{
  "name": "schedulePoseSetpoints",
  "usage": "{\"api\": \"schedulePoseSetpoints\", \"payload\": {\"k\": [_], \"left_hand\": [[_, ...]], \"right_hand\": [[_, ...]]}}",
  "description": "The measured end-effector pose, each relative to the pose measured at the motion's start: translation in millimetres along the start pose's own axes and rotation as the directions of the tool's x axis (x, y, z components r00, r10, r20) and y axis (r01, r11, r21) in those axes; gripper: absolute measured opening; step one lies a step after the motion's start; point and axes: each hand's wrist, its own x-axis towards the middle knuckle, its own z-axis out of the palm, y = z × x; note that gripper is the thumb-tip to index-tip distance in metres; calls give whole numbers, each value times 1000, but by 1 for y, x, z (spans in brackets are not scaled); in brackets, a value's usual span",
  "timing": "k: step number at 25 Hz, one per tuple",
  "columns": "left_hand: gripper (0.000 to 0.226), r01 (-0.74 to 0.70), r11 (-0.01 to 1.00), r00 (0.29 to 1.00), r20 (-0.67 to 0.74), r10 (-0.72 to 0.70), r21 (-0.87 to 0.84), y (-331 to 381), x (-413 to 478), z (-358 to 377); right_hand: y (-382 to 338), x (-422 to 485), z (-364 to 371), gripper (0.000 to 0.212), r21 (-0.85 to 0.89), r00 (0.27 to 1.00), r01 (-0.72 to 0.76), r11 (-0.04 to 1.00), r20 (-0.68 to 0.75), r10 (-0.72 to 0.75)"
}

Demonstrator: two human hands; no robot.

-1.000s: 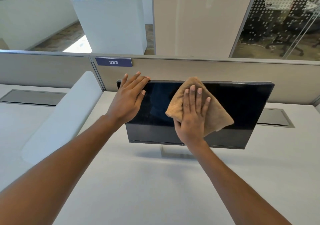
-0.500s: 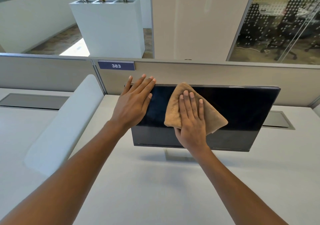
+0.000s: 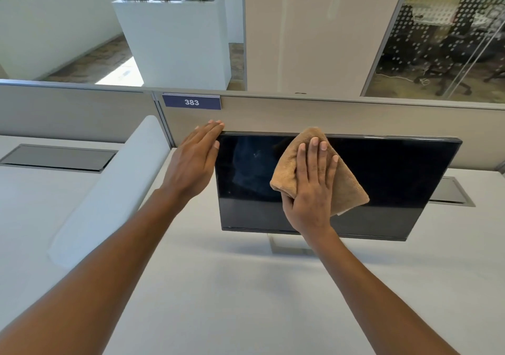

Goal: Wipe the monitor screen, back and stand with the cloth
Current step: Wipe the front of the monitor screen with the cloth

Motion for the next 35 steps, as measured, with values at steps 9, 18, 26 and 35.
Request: {"api": "schedulePoseSetpoints", "payload": {"k": [9,18,26,35], "left_hand": [[44,-21,993,1000,2,21,-112,-8,2,-3],[46,-1,995,1000,16,2,-95,-9,1,-3],[45,-51,991,999,-5,50,-123,-11,1,-2],[46,-3,966,1000,10,6,-257,-9,-2,-4]], "right_hand": [[-60,19,25,73,-60,918,378,924,151,-366],[-40,-26,50,77,-23,636,718,695,428,-643],[-23,1,23,70,-41,897,434,900,108,-428],[-38,6,14,79,-58,1000,8,998,-25,-9]]}}
